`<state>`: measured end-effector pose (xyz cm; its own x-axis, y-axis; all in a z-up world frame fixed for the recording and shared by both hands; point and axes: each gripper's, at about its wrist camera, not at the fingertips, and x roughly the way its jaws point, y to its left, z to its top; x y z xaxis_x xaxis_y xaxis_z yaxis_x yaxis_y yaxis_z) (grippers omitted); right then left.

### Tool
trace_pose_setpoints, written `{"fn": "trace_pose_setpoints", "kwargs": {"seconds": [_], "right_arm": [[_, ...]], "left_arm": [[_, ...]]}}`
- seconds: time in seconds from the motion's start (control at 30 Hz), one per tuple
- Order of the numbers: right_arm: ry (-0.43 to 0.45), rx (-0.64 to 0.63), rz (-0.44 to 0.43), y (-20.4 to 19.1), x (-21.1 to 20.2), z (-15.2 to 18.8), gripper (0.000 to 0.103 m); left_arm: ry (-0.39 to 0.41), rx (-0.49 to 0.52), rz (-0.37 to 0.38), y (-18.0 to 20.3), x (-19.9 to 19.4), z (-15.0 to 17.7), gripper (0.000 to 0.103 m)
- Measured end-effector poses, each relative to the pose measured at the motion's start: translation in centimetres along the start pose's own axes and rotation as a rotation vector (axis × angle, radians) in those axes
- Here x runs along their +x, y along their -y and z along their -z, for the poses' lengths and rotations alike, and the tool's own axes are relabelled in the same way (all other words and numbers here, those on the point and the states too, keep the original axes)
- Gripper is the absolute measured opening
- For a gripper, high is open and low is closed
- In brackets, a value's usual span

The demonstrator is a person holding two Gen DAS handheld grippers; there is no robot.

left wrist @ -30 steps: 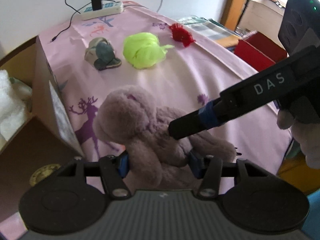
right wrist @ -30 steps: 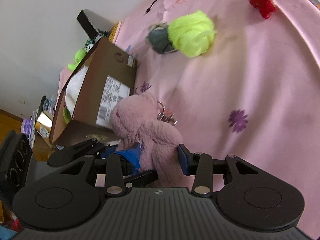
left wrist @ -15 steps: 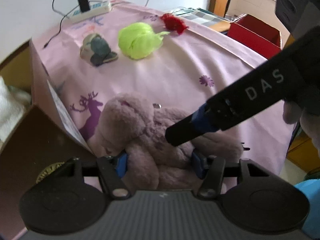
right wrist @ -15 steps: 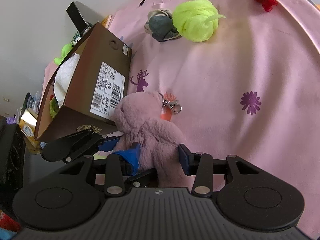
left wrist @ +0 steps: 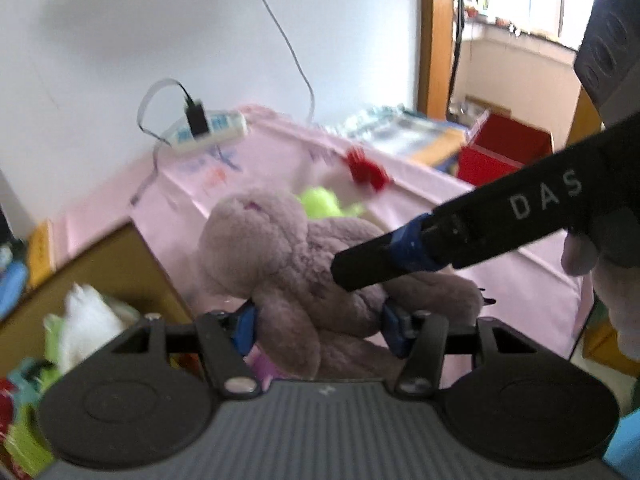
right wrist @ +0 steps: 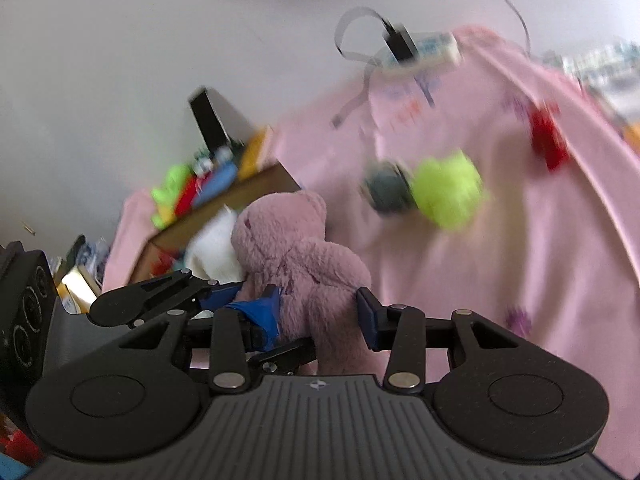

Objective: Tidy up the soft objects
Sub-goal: 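Carry the pink teddy bear into the cardboard box and release it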

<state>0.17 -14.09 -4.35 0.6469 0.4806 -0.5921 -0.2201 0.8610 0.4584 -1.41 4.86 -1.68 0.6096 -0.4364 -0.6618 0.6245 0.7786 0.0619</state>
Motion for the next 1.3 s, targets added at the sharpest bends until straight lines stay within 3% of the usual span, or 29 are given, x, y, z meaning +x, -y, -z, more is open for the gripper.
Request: {"fn": "trace_pose_setpoints", "kwargs": {"seconds": [0.23,0.6,0.87,1.03,1.3], "right_arm": [[0.078,-0.032,-0.068,-3.0,1.1,-1.7,0.026],[0.042,0.027,-0.124,-6.8,6.8,-3.0,0.027],[-0.01,0.058,-0.073,-7.0,10.0,-2.2,0.027],[-0.014,0.042,-0.055,-6.9,10.1,-1.9,0.027],[-0.047,0.079,-0.078,-5.8,9.3,-1.9,0.027]], "left_arm": [[0.048,0.008,-0.084,-3.3,-3.1,-0.9,0.057],[-0.038,0.011,-0.159,-9.5,-4.2,-0.4,0.057],[-0.129,-0.006,-0.159,-11.6,-1.1,0.7,0.061],[-0.124,-0.012,-0.17,-12.0,-0.4,1.1,0.069],[-0.142,-0.076,-0.191,-12.5,0.2,1.5,0.069]]}}
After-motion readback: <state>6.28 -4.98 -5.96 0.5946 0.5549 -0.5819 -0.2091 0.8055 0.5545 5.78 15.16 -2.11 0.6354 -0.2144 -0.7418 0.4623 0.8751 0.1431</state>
